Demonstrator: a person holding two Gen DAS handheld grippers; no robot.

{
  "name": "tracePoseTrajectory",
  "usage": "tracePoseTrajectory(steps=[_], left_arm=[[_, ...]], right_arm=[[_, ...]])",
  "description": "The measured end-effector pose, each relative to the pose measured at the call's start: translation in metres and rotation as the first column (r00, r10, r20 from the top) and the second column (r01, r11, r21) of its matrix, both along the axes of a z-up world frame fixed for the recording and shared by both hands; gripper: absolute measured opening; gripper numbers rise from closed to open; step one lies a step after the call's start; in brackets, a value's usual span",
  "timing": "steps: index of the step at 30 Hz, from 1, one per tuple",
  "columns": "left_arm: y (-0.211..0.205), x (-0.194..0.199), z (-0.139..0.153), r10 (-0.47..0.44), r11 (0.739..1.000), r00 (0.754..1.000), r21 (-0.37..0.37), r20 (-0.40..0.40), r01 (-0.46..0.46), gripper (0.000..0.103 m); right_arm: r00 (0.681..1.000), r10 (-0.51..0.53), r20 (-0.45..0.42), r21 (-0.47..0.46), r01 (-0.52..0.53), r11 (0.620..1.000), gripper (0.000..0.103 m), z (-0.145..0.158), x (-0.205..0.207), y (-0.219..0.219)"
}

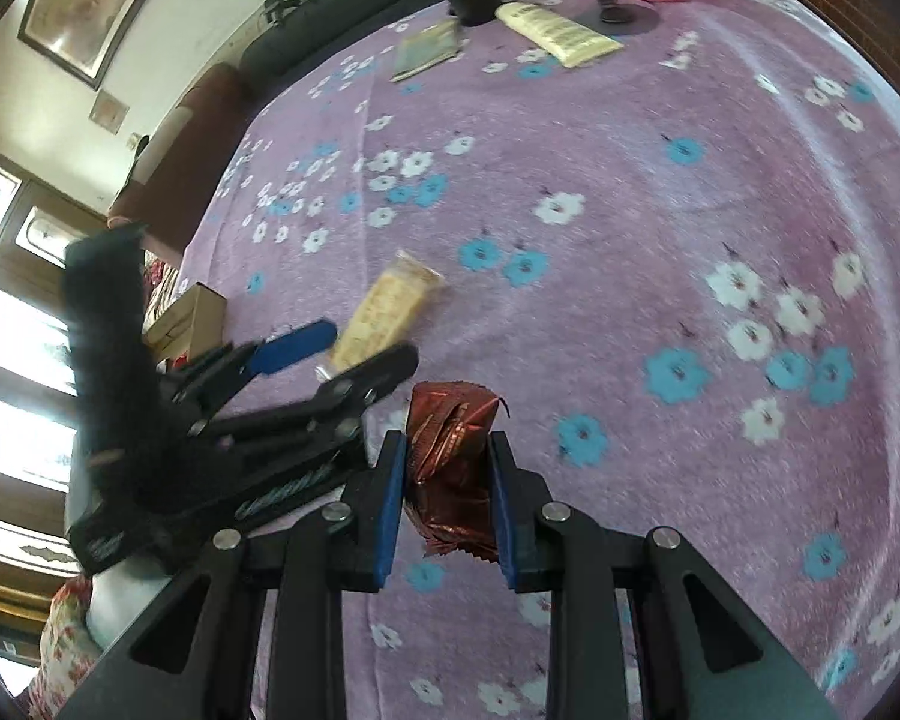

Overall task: Organize snacks
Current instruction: 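Grasp the yellow biscuit bar with the left gripper while the right holds the foil pack, then carry the biscuit bar and foil pack into the tray and open both grippers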

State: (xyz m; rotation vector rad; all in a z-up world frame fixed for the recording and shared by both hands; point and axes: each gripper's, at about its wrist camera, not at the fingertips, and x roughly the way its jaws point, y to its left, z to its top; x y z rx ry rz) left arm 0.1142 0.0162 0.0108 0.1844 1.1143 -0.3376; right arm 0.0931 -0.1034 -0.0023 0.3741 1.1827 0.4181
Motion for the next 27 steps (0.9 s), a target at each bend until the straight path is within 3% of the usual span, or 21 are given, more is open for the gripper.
tracePoseTrajectory(steps=[1,2,3,17,23,27], left_arm=[[-0.002,0.0,0.001,-0.003,1.0,1.0,-0.002,-0.004,0.003,0.059],[-0.001,0.0,0.002,-0.002,1.0,1.0,-0.008,-0.012,0.001,0.041],[0.0,-0.001,0.004,0.0,1.0,1.0,-0.022,-0.025,-0.001,0.037],[0.076,-0.053,0.055,0.175,0.982,0.983,-0.083,0.048,-0.171,0.037],[0.148,-0.087,0.081,0.318,0.937,0.947,-0.164,0.044,-0.307,0.037],[0.2,-0.111,0.087,0.408,0.903,0.912,-0.169,0.044,-0.395,0.037]], right_arm=[[1.0,-0.004,-0.003,0.0,0.004,1.0,0.025,-0.001,-0.001,-0.002],[1.0,-0.007,-0.006,0.0,0.007,1.0,0.025,-0.002,-0.003,-0.004],[1.0,-0.009,-0.007,0.0,0.009,1.0,0.025,-0.002,-0.004,-0.005],[0.997,0.066,0.029,-0.006,-0.066,0.998,0.025,0.012,-0.004,0.033],[0.989,0.142,0.043,0.01,-0.142,0.99,0.025,0.022,-0.002,0.085],[0.974,0.217,0.064,0.019,-0.219,0.976,0.025,0.033,-0.005,0.132]])
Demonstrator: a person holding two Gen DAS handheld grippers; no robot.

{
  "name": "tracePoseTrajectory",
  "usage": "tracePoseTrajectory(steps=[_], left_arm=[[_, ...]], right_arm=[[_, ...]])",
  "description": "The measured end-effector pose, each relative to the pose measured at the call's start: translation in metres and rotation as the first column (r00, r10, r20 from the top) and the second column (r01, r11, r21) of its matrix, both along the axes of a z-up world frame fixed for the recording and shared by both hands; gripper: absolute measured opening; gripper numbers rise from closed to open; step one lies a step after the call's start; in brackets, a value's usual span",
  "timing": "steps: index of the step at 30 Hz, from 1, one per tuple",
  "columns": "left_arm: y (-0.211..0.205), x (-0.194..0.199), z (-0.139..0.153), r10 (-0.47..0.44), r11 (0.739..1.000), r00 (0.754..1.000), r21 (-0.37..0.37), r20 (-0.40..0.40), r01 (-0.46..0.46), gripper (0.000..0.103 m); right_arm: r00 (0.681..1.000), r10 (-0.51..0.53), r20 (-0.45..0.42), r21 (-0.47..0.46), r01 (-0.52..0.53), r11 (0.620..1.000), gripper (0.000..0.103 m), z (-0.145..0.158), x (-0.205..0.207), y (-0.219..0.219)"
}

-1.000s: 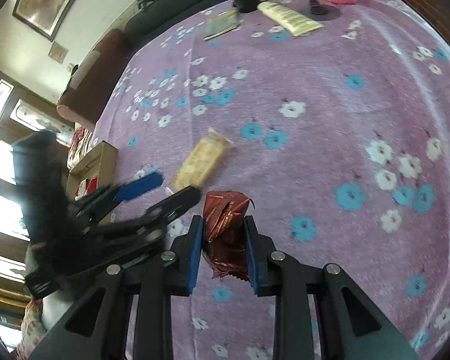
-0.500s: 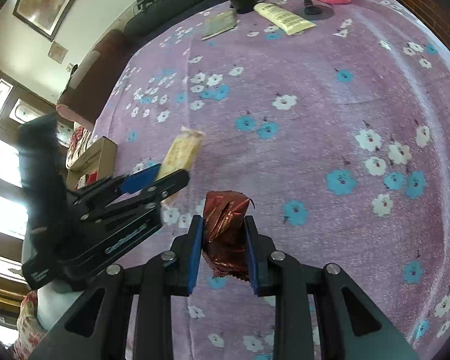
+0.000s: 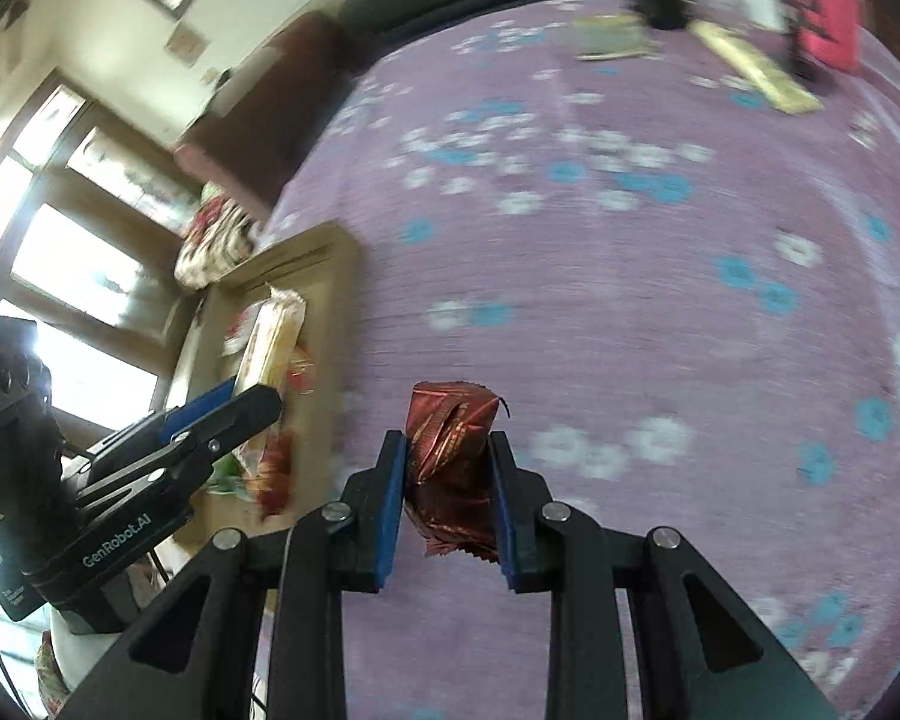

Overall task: Organize snacks
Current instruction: 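Carry the biscuit bar and foil pack into the tray and open both grippers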

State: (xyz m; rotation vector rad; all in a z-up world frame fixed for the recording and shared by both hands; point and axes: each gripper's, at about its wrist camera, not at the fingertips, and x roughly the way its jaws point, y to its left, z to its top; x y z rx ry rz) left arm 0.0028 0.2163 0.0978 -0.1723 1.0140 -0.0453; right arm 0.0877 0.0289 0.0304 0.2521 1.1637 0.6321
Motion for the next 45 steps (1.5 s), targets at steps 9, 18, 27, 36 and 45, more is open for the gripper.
tracePoseTrajectory(steps=[9,18,27,36,45], left_arm=[[0.086,-0.044,-0.034,0.154,0.988,0.983,0.004,-0.097,-0.155,0.037],[0.105,-0.055,-0.048,0.154,0.988,0.98,-0.016,-0.124,-0.157,0.049],[0.107,-0.052,-0.026,0.11,0.992,0.993,0.066,-0.041,-0.107,0.065],[0.086,-0.052,0.011,0.092,0.984,0.993,0.149,0.07,-0.101,0.074],[0.029,-0.068,0.033,0.11,0.97,0.99,0.206,0.091,-0.127,0.081]], right_arm=[[0.987,0.158,0.004,-0.012,-0.158,0.987,0.025,-0.002,-0.014,0.111],[0.984,0.176,0.004,-0.093,-0.175,0.98,0.025,-0.023,-0.009,0.176],[0.987,0.145,0.07,-0.206,-0.128,0.97,0.028,-0.028,0.002,0.206],[0.98,0.119,0.158,-0.174,-0.091,0.981,0.029,0.008,-0.013,0.186],[0.985,0.083,0.153,-0.145,-0.061,0.988,0.03,0.014,-0.038,0.124]])
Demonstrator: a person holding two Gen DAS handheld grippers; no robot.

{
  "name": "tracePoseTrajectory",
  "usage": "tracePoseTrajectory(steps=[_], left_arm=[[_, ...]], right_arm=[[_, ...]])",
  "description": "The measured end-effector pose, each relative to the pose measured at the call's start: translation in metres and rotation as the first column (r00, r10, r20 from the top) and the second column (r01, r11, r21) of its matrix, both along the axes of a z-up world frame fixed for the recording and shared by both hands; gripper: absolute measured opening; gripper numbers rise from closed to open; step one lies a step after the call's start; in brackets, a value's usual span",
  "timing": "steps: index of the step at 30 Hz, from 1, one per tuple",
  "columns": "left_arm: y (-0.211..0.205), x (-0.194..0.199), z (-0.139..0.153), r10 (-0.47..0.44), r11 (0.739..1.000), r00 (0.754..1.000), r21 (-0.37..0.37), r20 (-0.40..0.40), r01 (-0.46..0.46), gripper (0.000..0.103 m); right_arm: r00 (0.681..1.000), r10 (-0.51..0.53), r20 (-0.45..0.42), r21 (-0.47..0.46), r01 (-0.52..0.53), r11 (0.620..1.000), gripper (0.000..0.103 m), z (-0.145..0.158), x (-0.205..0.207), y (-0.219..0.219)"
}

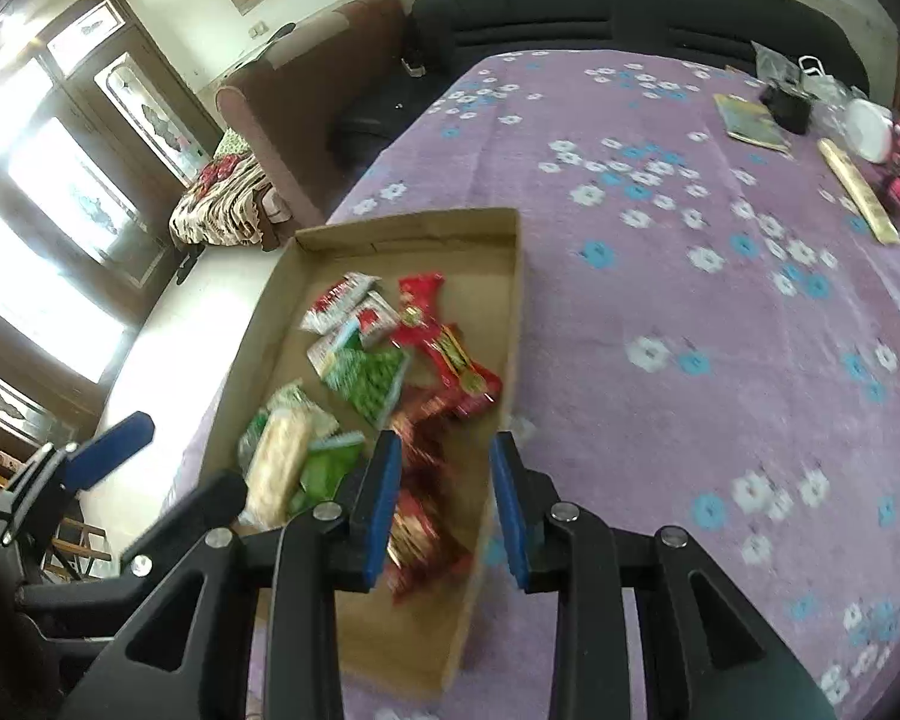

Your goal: Organize snacks

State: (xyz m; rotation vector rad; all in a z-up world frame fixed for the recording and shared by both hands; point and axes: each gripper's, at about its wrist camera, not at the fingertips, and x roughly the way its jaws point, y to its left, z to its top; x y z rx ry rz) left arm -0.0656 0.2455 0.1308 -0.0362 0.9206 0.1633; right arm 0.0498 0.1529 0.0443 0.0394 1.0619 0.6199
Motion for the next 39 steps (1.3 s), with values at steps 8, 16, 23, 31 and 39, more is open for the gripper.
tracePoseTrajectory(steps=[8,16,23,31,39], left_arm=[[-0.038,-0.009,0.014,0.035,0.998,0.999,0.054,0.02,-0.036,0.083],[-0.059,-0.014,0.026,0.074,0.991,0.996,0.106,0.046,-0.079,0.085],[-0.067,-0.016,0.03,0.116,0.984,0.992,0.129,0.057,-0.122,0.086],[-0.073,-0.018,0.029,0.142,0.979,0.988,0.138,0.057,-0.148,0.086],[-0.076,-0.02,0.028,0.153,0.977,0.987,0.139,0.056,-0.16,0.086]], right_arm=[[1.0,-0.015,0.025,0.018,0.014,1.0,0.031,0.012,-0.021,-0.049],[0.999,-0.012,0.048,0.036,0.01,0.999,0.032,0.019,-0.026,-0.076],[0.997,0.021,0.073,0.047,-0.024,0.999,0.036,0.022,-0.029,-0.083],[0.995,0.06,0.074,0.049,-0.064,0.997,0.037,0.02,-0.031,-0.084],[0.995,0.072,0.07,0.051,-0.076,0.996,0.037,0.018,-0.033,-0.086]])
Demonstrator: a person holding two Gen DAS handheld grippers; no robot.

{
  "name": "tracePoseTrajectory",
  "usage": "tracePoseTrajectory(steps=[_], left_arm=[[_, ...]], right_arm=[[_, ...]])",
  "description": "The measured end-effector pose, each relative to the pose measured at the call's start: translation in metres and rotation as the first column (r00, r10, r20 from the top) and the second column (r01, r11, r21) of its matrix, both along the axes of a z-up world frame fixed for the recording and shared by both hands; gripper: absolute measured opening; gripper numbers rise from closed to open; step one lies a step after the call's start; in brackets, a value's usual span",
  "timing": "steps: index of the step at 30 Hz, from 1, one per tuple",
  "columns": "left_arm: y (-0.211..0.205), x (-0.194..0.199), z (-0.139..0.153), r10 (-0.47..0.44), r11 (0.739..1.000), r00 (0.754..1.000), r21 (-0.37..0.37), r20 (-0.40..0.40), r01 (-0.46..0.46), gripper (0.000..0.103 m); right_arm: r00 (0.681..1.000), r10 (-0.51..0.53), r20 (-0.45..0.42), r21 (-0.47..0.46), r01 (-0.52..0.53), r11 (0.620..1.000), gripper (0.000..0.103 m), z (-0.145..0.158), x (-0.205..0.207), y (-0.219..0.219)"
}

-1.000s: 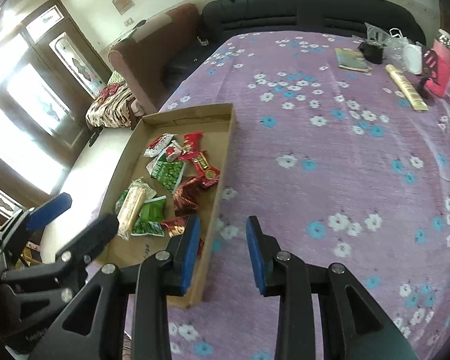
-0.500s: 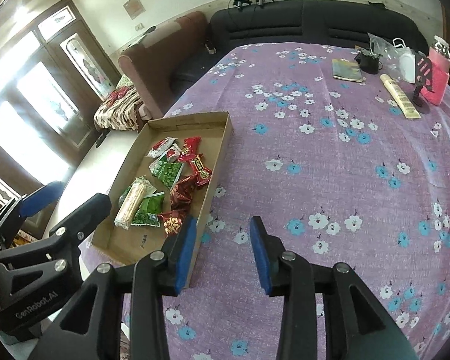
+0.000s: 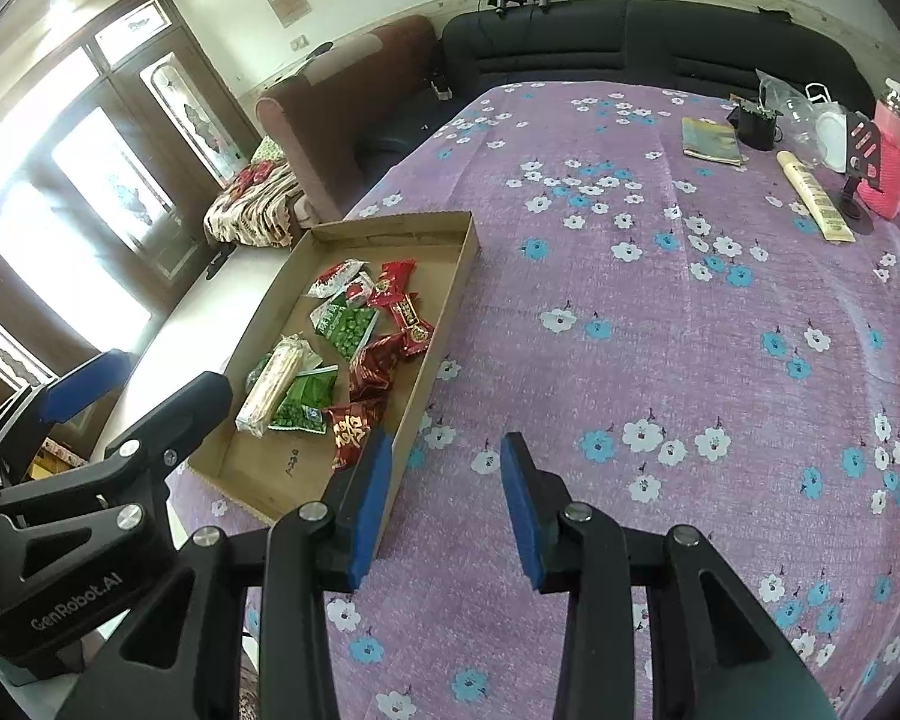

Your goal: Organize snacks

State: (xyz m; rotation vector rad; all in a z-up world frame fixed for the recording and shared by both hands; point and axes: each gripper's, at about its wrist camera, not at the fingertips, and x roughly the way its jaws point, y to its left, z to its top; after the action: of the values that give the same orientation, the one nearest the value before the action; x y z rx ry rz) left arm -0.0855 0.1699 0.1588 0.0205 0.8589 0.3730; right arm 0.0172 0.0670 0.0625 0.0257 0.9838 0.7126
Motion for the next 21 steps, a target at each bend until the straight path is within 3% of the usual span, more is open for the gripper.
tracePoseTrajectory(steps=[21], left_arm=[[0.0,-0.009,-0.005,0.019,0.999,1.0,-0.026,-0.007,-0.019,0.086]], right_arm=[[0.998,-0.021,0.056,-0.05,0.024,0.998,0.037,0.002,-0.006,-0.006]])
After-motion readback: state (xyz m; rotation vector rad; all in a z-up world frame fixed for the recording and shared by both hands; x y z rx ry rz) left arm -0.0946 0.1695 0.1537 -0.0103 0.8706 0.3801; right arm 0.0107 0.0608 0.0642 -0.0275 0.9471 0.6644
